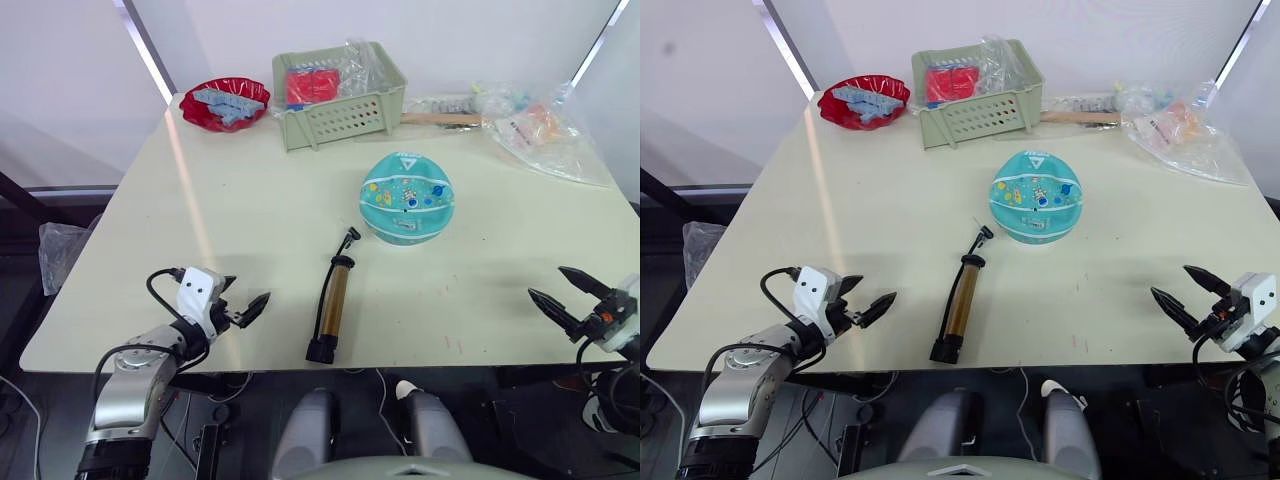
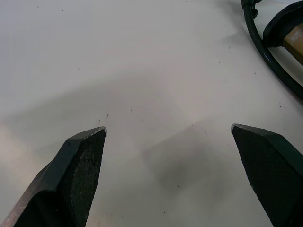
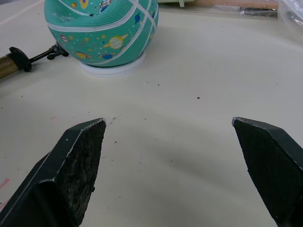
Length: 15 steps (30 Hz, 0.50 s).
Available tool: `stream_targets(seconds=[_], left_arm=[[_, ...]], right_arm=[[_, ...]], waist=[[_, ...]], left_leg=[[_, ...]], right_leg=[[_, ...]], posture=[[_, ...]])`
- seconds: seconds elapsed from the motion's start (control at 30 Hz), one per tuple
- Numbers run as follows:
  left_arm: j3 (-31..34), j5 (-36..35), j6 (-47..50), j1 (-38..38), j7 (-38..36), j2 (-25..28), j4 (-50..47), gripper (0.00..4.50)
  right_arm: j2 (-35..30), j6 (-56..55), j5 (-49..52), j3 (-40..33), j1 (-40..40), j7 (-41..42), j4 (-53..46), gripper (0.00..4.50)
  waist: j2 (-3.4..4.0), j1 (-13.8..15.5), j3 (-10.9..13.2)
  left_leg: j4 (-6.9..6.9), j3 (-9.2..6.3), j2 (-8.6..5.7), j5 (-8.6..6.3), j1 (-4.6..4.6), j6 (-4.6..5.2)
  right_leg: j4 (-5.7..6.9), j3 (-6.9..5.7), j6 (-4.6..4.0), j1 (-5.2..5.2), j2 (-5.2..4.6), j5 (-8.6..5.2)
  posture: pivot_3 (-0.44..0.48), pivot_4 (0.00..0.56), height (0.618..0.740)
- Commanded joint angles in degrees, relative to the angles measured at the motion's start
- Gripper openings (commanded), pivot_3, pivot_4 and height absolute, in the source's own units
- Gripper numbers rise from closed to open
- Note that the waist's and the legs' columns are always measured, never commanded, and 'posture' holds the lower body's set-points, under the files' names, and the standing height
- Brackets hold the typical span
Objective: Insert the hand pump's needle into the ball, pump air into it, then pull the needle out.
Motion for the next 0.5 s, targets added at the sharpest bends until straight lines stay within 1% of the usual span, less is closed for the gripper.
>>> stream_targets(seconds=[0.03, 0.13, 0.5], left_arm=[[1.66, -1.16, -1.17, 0.15, 0.27, -0.42, -1.87, 4.47], [2.4, -2.06, -1.5, 0.28, 0.49, -1.36, -1.51, 4.47], [2.75, -2.36, -1.97, -0.11, -0.57, -1.33, -0.91, 4.47]], right_arm=[[-1.22, 0.26, 0.73, -1.4, 0.25, 0.26, -2.08, 4.48], [-1.45, 0.72, 0.69, -1.42, 0.17, 0.19, -2.66, 4.48], [-0.92, 1.17, 0.96, -1.49, 0.78, -0.01, -5.09, 4.48]], waist=[[0.0, 0.0, 0.0], [0.0, 0.01, 0.0], [0.0, 0.02, 0.0]], left_leg=[[0.0, 0.0, 0.0, 0.0, 0.0, 0.0], [0.0, 0.0, 0.01, 0.0, 0.0, 0.0], [0.0, 0.0, 0.0, 0.0, 0.0, 0.0]], right_leg=[[0.0, 0.0, 0.0, 0.0, 0.0, 0.0], [0.0, 0.0, 0.0, 0.0, 0.0, 0.0], [-0.01, 0.0, 0.0, 0.0, 0.0, 0.0]], posture=[[0.0, 0.15, 0.737], [0.0, 0.15, 0.737], [0.0, 0.15, 0.737]])
